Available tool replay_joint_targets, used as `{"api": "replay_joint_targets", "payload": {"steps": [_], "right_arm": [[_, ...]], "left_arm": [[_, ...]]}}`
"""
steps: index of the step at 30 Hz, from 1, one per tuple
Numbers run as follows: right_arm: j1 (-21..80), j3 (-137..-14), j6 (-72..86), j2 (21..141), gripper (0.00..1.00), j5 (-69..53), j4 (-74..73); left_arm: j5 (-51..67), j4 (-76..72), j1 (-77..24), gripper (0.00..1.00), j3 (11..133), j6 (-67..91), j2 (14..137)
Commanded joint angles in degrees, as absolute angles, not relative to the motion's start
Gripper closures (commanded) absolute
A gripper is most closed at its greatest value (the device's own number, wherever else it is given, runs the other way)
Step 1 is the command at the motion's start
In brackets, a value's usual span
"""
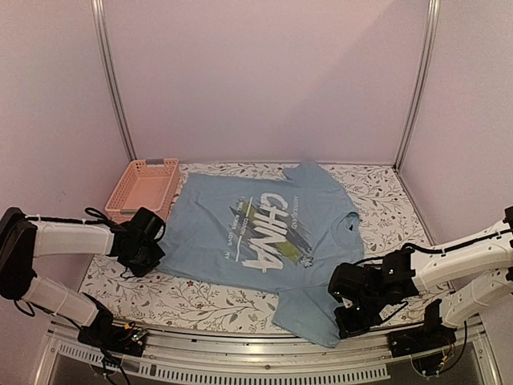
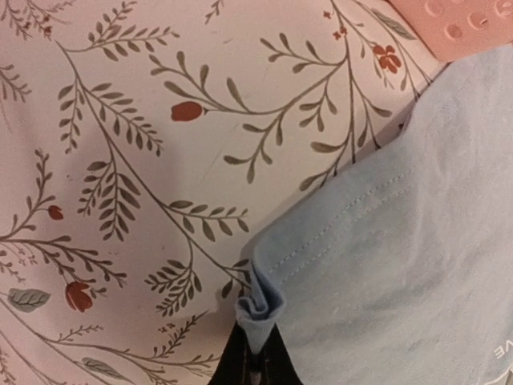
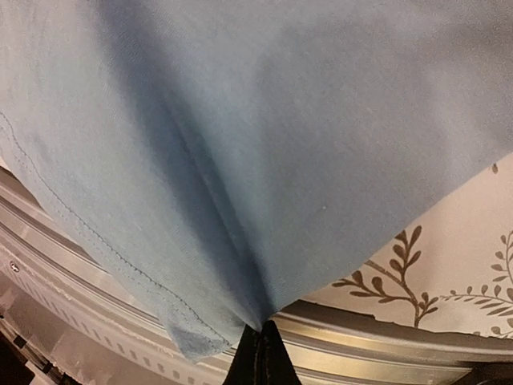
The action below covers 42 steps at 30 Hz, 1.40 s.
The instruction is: Pin the brooch onto the clothing
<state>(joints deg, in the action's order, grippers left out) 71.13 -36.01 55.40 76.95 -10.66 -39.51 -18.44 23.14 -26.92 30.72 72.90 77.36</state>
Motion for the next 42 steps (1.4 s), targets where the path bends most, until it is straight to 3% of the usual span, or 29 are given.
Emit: {"api": "replay_joint_targets", "payload": {"steps": [1, 17, 20, 22, 23, 26, 30, 34, 39, 42], "right_arm": [[71.2, -35.7, 56.4, 74.4, 1.0, -13.7, -43.5], [68.1, -34.0, 52.5, 74.5, 1.0, -17.7, -43.7], [68.0, -34.7, 52.2, 74.4, 0.83, -18.1, -43.7], [67.3, -36.2, 51.5, 74.1, 0.68, -17.8, -44.9], [66.7, -37.3, 51.0, 74.0, 0.63, -17.1, -46.0], [63.3, -42.7, 48.8, 73.1, 0.58, -14.2, -49.9], [54.7, -52.4, 42.7, 72.0, 0.43, -9.3, -52.0], [41.7, -62.4, 32.2, 74.0, 0.14, -3.2, -46.7], [24.8, -68.9, 21.0, 79.5, 0.08, -3.2, -32.0], [13.4, -67.0, 17.5, 80.4, 0.08, -8.2, -21.1]], "left_arm": [[-19.0, 29.3, -27.5, 0.99, 30.5, 73.1, 74.9], [-16.7, 33.3, -27.6, 0.96, 26.7, 73.9, 72.5], [-16.4, 33.3, -27.6, 0.95, 26.0, 74.0, 71.1], [-16.4, 33.8, -27.6, 0.88, 25.8, 74.3, 70.0], [-16.7, 34.3, -27.7, 0.78, 26.0, 74.3, 69.6], [-19.1, 37.2, -27.8, 0.5, 27.9, 74.9, 68.7], [-23.7, 40.3, -28.6, 0.35, 32.3, 74.4, 66.8], [-32.8, 41.1, -29.7, 0.26, 36.8, 72.7, 65.8], [-43.7, 28.7, -29.3, 0.08, 40.4, 58.4, 66.4], [-40.3, 14.6, -24.0, 0.03, 38.1, 47.2, 66.0]]}}
